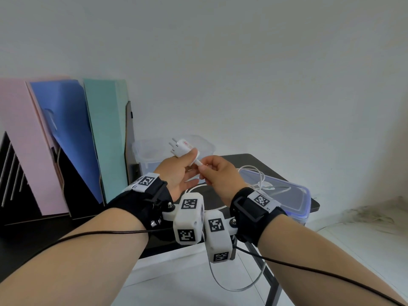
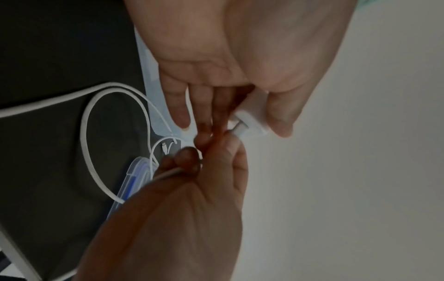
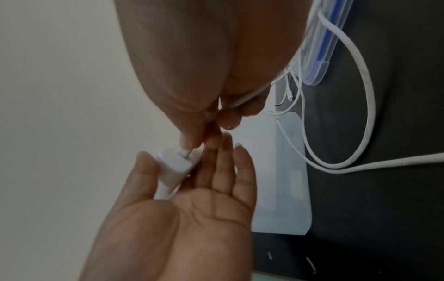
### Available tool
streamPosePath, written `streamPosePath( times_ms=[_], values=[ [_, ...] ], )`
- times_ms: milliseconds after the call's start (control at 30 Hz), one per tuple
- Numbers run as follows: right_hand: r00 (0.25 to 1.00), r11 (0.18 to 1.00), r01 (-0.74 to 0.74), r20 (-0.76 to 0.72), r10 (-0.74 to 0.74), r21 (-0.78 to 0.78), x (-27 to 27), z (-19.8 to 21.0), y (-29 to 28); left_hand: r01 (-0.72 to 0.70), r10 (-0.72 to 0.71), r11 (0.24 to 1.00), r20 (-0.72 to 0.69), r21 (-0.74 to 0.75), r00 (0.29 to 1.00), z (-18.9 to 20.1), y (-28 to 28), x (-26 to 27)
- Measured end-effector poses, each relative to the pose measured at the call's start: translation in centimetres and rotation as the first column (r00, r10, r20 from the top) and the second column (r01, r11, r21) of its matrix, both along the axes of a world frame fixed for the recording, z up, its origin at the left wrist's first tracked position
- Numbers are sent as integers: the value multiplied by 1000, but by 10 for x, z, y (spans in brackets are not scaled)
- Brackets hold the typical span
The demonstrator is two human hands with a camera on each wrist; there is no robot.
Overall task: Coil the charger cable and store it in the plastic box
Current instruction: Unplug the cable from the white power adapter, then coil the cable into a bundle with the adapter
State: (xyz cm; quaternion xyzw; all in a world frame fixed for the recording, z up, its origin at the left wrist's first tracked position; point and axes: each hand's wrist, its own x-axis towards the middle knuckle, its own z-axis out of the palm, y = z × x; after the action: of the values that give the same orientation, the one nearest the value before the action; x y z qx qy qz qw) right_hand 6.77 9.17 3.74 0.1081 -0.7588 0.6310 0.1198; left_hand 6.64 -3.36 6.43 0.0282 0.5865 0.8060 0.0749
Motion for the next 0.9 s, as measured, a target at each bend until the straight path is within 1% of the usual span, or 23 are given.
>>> streamPosePath(
  times_ms=[100,133,200,267,333,400,467,600,633,700,733,800,833,867,900],
  values=[
    [994,992,-106,-29,108,74,1,0,-2,5,1,996,-64,84,998,3,2,3],
    [992,988,-118,-34,122,103,1,2,-2,-2,12,992,-79,126,997,4,3,4],
    [996,981,-79,-32,86,178,1,4,1,-41,62,975,-92,219,994,7,1,3],
    [999,955,-33,-8,37,295,1,3,8,-107,136,958,-92,265,986,10,-3,-2],
    [998,909,-58,47,43,412,3,-1,18,-179,206,926,-49,333,977,14,-11,-9],
    [995,866,-87,90,48,493,6,-5,27,-250,272,887,-2,388,962,20,-19,-17],
    [997,824,-45,81,-2,564,7,-9,36,-287,311,885,-6,366,950,25,-27,-19],
    [991,702,116,-30,-133,702,8,-1,43,-264,287,950,-128,169,949,23,-39,-16],
    [986,648,148,-56,-160,747,8,2,44,-263,281,957,-162,124,946,22,-41,-15],
    [971,506,200,-100,-219,839,9,9,47,-277,287,958,-208,77,935,20,-45,-14],
    [964,462,218,-114,-242,860,8,11,49,-282,291,957,-217,74,932,21,-47,-14],
    [951,435,249,-135,-277,865,7,15,52,-285,295,956,-215,74,931,23,-52,-13],
    [941,416,284,-167,-295,864,8,18,51,-287,293,956,-211,62,932,22,-54,-14],
    [927,373,330,-223,-303,867,8,21,50,-290,291,956,-209,39,934,21,-55,-16],
    [908,306,384,-294,-299,871,8,26,47,-293,288,956,-213,7,934,19,-55,-17]
  ],
)
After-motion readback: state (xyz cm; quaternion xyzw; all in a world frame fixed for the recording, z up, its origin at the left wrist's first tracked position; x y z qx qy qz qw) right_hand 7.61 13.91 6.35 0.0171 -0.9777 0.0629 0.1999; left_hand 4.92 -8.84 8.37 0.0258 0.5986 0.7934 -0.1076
